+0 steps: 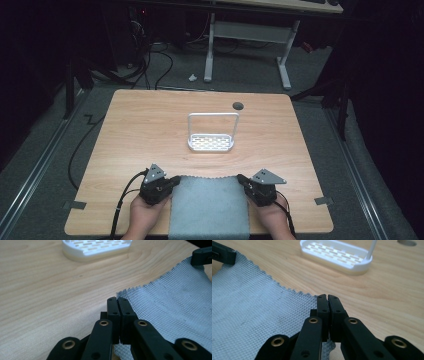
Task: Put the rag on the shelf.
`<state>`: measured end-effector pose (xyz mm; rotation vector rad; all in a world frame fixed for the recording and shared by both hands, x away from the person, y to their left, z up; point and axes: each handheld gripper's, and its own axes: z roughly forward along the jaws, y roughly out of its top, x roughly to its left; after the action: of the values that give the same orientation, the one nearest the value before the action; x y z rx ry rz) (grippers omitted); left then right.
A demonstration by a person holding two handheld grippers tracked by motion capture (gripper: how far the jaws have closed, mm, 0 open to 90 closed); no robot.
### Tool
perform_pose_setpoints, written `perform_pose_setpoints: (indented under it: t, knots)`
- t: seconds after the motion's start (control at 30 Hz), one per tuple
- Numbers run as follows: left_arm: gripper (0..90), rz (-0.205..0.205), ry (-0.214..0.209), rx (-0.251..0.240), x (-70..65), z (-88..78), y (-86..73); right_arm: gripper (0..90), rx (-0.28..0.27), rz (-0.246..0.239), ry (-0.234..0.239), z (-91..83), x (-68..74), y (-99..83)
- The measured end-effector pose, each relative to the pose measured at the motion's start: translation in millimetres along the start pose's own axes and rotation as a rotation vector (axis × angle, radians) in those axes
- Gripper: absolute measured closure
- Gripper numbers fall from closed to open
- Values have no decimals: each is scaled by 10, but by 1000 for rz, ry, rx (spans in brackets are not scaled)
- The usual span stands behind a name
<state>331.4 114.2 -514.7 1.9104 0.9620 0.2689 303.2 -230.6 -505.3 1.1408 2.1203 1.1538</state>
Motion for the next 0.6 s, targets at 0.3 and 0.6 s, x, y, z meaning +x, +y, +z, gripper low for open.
perform_pose_setpoints:
  t: [0.3, 0.6]
  knots:
    - [887, 19, 0, -80, -60, -133, 103, 892, -95, 5, -25, -146, 3, 104]
    - [890, 27, 15, -140, -81, -250, 241, 892, -163, -26, -47, -260, 17, 269]
